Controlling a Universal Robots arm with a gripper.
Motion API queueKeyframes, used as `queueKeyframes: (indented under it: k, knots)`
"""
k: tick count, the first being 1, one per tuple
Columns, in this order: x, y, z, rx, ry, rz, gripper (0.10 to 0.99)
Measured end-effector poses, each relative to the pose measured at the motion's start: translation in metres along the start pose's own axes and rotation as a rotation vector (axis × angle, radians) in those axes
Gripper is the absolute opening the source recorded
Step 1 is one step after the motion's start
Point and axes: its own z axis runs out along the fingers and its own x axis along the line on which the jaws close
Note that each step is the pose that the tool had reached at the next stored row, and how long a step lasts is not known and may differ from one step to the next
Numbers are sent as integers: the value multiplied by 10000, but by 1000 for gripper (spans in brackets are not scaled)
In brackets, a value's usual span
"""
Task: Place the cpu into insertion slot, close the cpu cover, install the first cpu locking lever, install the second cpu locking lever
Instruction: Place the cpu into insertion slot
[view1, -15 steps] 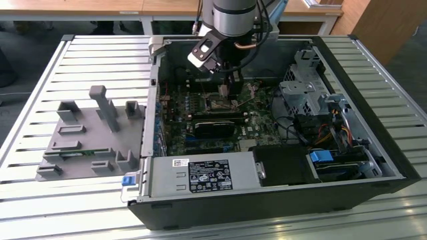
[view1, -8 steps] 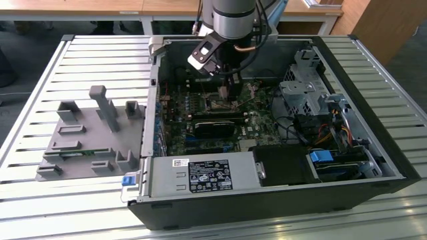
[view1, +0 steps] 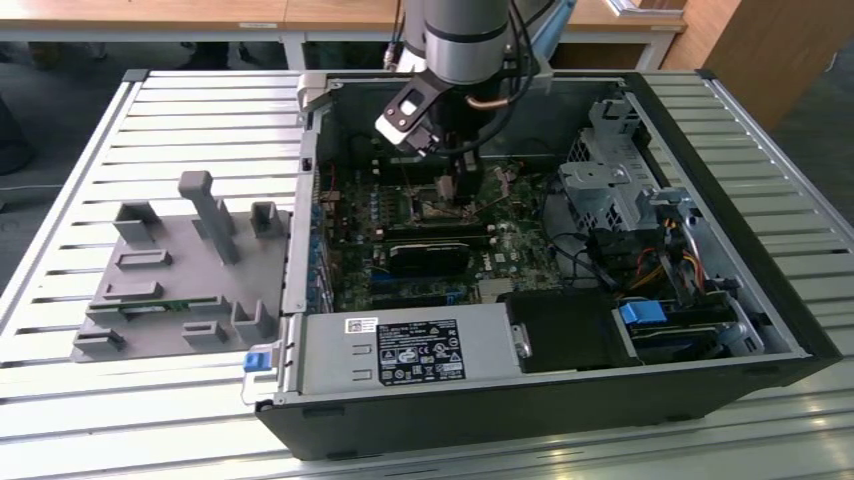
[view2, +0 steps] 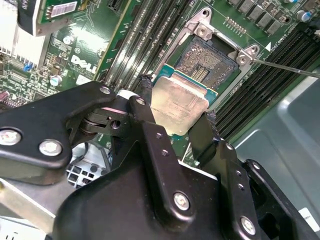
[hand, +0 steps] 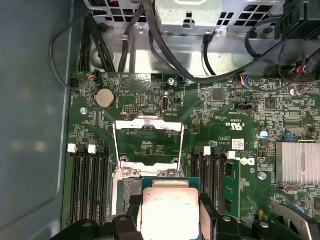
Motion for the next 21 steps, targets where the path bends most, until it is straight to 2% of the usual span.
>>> queueKeyframes:
  k: [8,21]
  knots:
    - [38,-27,73,-1,-2,39,541]
    - [73,-69,150,-1,-2,44,541]
